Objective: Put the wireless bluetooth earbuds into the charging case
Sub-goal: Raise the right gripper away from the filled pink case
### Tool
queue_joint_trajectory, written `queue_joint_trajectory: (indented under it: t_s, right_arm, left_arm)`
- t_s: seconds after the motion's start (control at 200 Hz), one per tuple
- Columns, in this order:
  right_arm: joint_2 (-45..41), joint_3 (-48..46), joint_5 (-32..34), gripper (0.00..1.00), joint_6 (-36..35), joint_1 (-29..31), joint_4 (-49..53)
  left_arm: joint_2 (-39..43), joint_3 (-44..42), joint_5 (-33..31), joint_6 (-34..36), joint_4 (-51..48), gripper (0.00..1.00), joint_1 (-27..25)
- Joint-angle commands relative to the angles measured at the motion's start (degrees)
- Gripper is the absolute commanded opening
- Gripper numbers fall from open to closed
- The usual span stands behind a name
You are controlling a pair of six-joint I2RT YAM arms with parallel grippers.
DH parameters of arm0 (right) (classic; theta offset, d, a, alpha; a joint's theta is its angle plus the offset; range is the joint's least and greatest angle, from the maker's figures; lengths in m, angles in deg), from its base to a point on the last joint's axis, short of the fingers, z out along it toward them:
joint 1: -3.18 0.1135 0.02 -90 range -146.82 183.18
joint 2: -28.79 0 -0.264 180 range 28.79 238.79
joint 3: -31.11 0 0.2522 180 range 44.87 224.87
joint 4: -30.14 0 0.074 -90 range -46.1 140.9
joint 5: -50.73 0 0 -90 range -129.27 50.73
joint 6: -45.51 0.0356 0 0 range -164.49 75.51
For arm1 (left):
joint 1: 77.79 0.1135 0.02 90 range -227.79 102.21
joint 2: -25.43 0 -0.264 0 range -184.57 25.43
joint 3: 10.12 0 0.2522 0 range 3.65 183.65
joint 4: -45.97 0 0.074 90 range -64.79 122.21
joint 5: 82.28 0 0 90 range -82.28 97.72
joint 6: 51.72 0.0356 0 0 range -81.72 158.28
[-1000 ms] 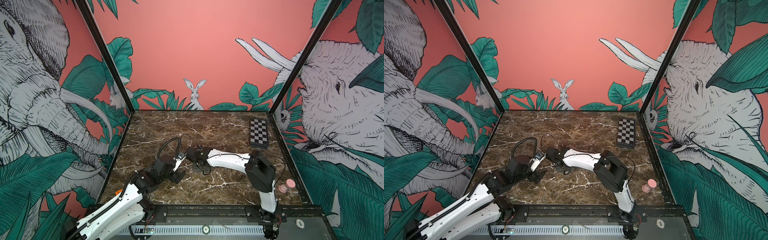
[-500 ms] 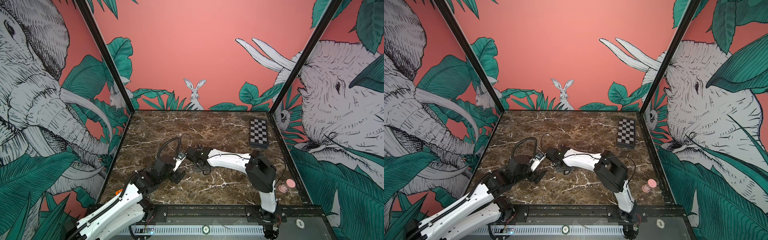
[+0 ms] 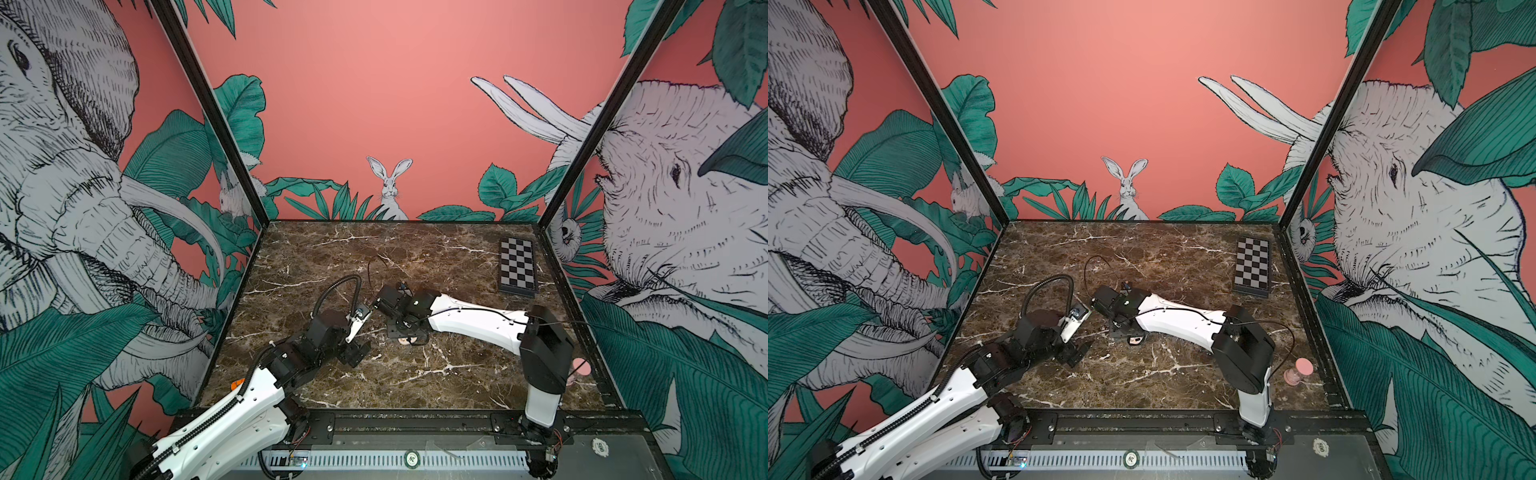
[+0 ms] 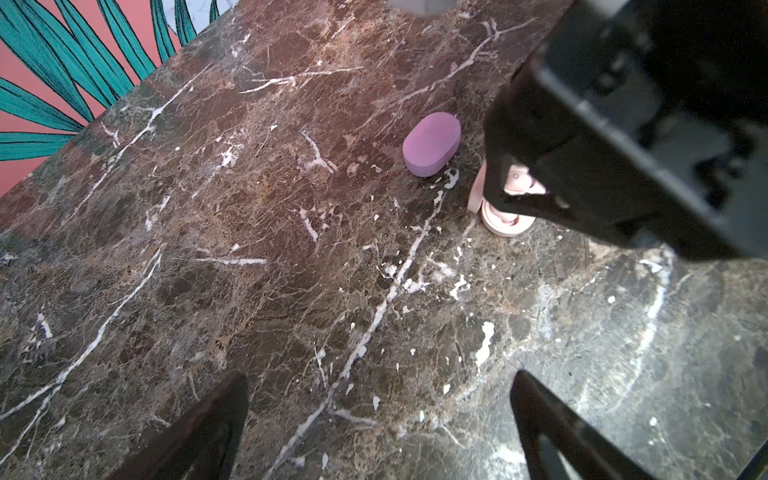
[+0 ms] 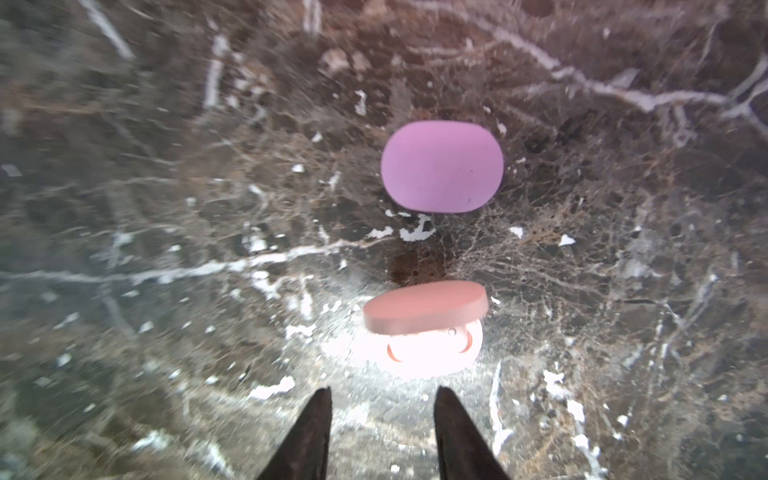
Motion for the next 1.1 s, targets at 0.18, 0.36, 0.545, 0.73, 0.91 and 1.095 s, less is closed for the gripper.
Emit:
queue_joint_trajectory:
  t_s: [0.18,0.36,0.545,0.73,0.91,1.095]
  right_arm:
    - [-14.3,-6.1,5.7,0.98,-3.5,-1.4,-2.8]
    - [-22.2,-13.3,2.9,0.98,-11.8,-5.1,-10.0]
    - [-32.6,-26.0,-7.1,0.98,-21.3,-9.6,-28.2]
    - [-34.0,-29.0,-17.5,0.98,-24.5,-16.1,-33.7]
    - [-28.1,-27.1,-25.8,0.98,-26.9,-19.8,-34.6]
    - [-22.8,-26.3,-27.5,0.98,-28.1,-21.6,-35.4]
  left_arm:
    - [0.8,0.5,1.4,1.9,1.0,0.99,0.0]
    - [1.3,0.0,4.3,3.4,2.1,0.99,-0.1]
    - [2.2,-0.3,5.4,5.3,3.9,0.99,-0.1]
    - [1.3,0.4,8.6,9.8,6.7,0.99,-0.2]
    - [-2.6,2.3,15.2,16.2,6.2,0.99,-0.7]
    - [-4.2,1.5,21.7,21.0,6.1,0.99,-1.2]
